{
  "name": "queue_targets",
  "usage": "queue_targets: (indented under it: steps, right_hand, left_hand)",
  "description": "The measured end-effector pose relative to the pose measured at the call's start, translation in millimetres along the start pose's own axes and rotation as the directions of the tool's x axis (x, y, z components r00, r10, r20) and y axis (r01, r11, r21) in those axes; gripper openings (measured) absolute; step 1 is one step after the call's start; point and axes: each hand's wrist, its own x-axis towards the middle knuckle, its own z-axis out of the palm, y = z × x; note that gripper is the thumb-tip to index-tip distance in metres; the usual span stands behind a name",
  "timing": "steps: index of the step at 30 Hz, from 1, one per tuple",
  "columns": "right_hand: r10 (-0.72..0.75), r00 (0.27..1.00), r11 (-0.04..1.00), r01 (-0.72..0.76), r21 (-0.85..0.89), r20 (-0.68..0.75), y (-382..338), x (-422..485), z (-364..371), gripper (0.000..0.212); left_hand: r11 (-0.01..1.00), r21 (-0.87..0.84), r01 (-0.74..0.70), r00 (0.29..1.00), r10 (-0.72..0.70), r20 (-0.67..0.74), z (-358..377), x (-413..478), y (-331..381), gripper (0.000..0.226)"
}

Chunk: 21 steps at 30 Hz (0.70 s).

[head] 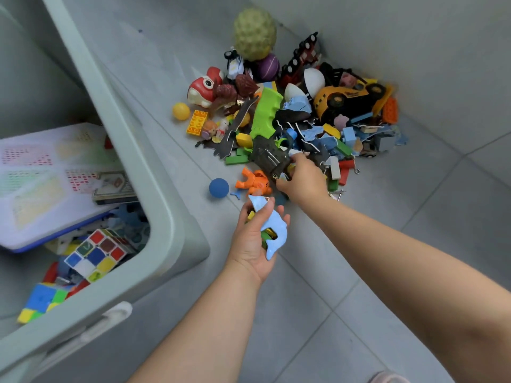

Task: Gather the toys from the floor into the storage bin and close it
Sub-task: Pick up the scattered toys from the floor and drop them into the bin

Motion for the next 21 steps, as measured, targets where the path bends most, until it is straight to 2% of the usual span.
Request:
queue_targets:
  steps: [4, 6, 7, 9, 11, 12, 15, 17, 19, 21]
  right_hand:
    - [-0.063, 0.997, 0.998, 0.064, -0.014, 0.031, -12.0, -15.0, 5.5, 0.038]
    - [-0.007, 0.993, 0.986, -0.012, 0.165, 0.116, -19.0, -21.0, 1.7, 0.044]
    - [0.040, 0.985, 0.941, -0.093, 0.325, 0.168, -24.2, -25.7, -4.5, 0.051]
    - [0.088, 0.970, 0.820, -0.200, 0.537, 0.226, -25.1, -31.2, -15.7, 0.057]
    - [0.053, 0.955, 0.750, -0.230, 0.620, 0.291, -25.9, -41.8, -32.3, 0.049]
    - [0.014, 0.963, 0.723, -0.195, 0.662, 0.268, -26.4, -47.7, -42.1, 0.041]
    - [-0.063, 0.980, 0.543, -0.125, 0.830, 0.189, -39.5, -67.7, -85.6, 0.023]
    - [-0.152, 0.981, 0.450, -0.039, 0.892, 0.120, -63.8, -86.0, -120.8, 0.022]
    - [-0.278, 0.957, 0.416, 0.046, 0.908, 0.079, -96.7, -105.2, -147.7, 0.027]
    - [-0.381, 0.920, 0.413, 0.075, 0.908, 0.097, -137.4, -125.7, -163.9, 0.031]
  left_hand:
    - [0.999, -0.002, -0.051, 0.998, 0.051, 0.024, 9.0, -12.3, 5.8, 0.021]
    - [0.997, -0.002, -0.077, 0.997, 0.077, 0.030, 15.5, -21.2, 10.0, 0.025]
    - [0.996, 0.006, -0.092, 0.995, 0.092, 0.039, 20.5, -26.6, 13.2, 0.028]
    - [0.990, 0.047, -0.134, 0.989, 0.131, 0.065, 33.3, -37.6, 21.4, 0.035]
    - [0.976, 0.093, -0.195, 0.979, 0.189, 0.076, 50.4, -50.8, 36.7, 0.039]
    - [0.964, 0.125, -0.236, 0.971, 0.228, 0.078, 59.5, -57.2, 47.7, 0.041]
    - [0.894, 0.256, -0.367, 0.930, 0.354, 0.097, 85.3, -74.6, 92.5, 0.040]
    - [0.855, 0.288, -0.432, 0.901, 0.423, 0.096, 98.1, -87.2, 127.6, 0.038]
    - [0.817, 0.302, -0.492, 0.868, 0.489, 0.090, 100.4, -100.7, 160.1, 0.042]
    - [0.761, 0.344, -0.550, 0.826, 0.557, 0.088, 88.8, -113.5, 188.1, 0.045]
